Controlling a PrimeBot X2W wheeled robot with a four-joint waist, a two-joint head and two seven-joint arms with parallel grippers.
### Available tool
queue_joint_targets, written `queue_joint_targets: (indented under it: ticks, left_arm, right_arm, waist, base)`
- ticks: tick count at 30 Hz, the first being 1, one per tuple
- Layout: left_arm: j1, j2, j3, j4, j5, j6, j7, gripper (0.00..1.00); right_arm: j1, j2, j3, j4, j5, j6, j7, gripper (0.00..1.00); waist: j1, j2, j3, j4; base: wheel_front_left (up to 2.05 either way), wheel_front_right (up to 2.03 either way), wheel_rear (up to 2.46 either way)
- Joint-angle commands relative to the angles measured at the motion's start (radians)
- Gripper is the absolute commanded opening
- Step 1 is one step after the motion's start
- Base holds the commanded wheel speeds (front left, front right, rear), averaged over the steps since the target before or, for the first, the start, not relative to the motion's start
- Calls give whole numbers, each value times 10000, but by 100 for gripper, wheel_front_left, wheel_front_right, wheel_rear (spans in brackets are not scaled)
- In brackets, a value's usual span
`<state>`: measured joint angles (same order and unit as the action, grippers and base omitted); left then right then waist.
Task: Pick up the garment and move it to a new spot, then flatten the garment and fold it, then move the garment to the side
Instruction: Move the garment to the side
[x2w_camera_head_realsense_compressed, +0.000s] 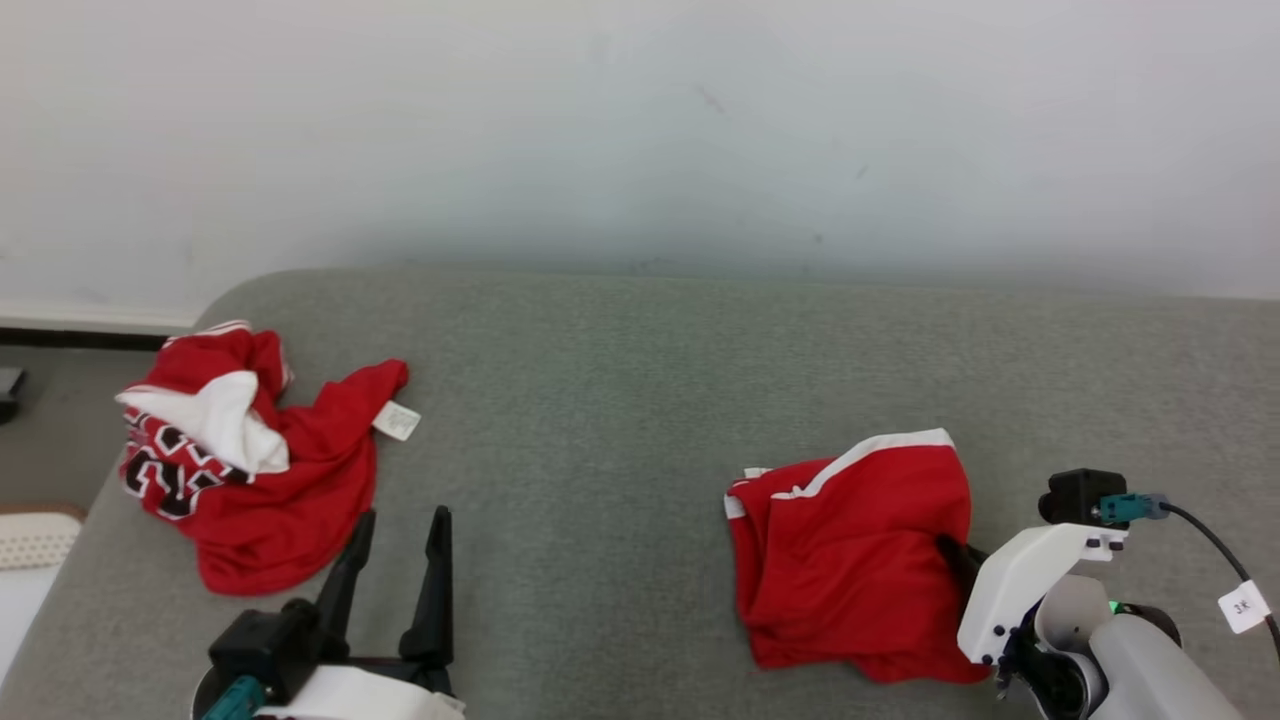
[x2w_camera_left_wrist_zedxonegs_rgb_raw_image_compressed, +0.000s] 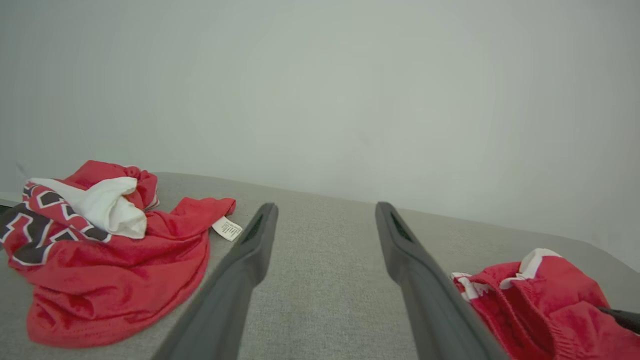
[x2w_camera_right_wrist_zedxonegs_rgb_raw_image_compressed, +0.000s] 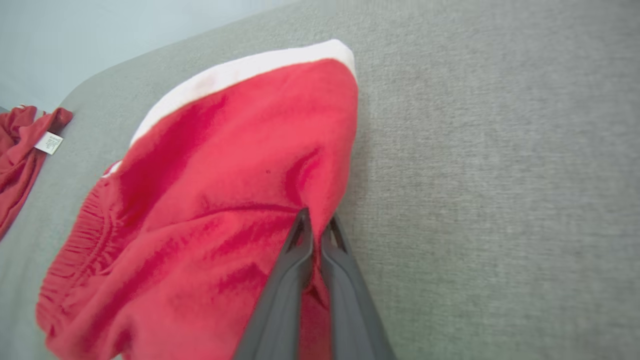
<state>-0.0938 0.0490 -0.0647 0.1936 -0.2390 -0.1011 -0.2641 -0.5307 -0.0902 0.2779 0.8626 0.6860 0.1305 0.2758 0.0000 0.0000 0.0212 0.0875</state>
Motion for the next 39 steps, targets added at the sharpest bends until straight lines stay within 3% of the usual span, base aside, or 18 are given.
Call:
queue_joint_targets:
  ticks: [1,16,23,31,39]
  left_arm:
    - [79,32,-36,-37,104,-31,-3,100]
    - [-364,32,-837,-96,181,-115,-2,100]
    - [-728,34,-1534,13,291,-184,-2,100]
    - [-1039,55,-1981,132,704,-240,-3,100]
    - [-1652,361,-2187,25,901,-280,-3,100]
  right_arm:
    - [-133,-134,-8,-68,-15,2,-110,0]
    - [-391,-643,42,-363,226,2,-554,0]
    - [-378,-703,-59,-482,370,2,-771,0]
    - [-505,-925,-164,-829,610,2,-882,0]
    - [-1596,-1508,-52,-1305,619,2,-660,0]
  waist:
    - [0,0,-74,-268]
    - [0,0,214,-2889]
    - [0,0,495,-3780]
    - [0,0,952,-3997]
    - [0,0,2266,-3502]
  base:
    - [0,0,0]
    - [0,0,0]
    - [0,0,0]
    - [0,0,0]
    - [0,0,0]
